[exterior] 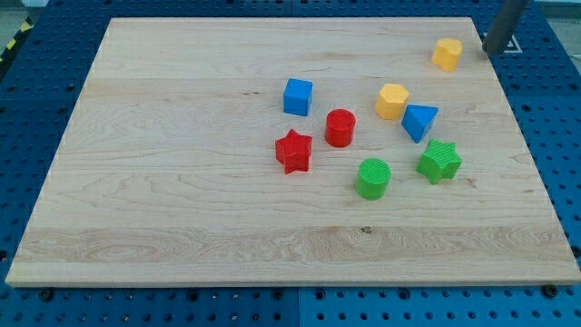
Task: Move the yellow heart closer to the yellow hexagon
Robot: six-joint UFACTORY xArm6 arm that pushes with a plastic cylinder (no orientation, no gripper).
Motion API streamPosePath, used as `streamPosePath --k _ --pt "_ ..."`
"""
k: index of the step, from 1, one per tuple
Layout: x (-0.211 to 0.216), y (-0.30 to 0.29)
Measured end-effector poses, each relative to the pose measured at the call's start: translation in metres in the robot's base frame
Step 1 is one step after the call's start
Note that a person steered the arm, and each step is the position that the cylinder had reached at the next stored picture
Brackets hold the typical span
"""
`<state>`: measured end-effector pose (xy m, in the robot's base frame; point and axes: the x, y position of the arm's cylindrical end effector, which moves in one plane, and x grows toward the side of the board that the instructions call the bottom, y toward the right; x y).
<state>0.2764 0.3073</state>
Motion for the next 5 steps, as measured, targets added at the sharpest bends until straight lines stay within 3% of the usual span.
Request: streamPosePath --k 3,4,5 --pt "0.000 -0.128" --pt "0.000 -0.138" --pt "0.001 -0.096"
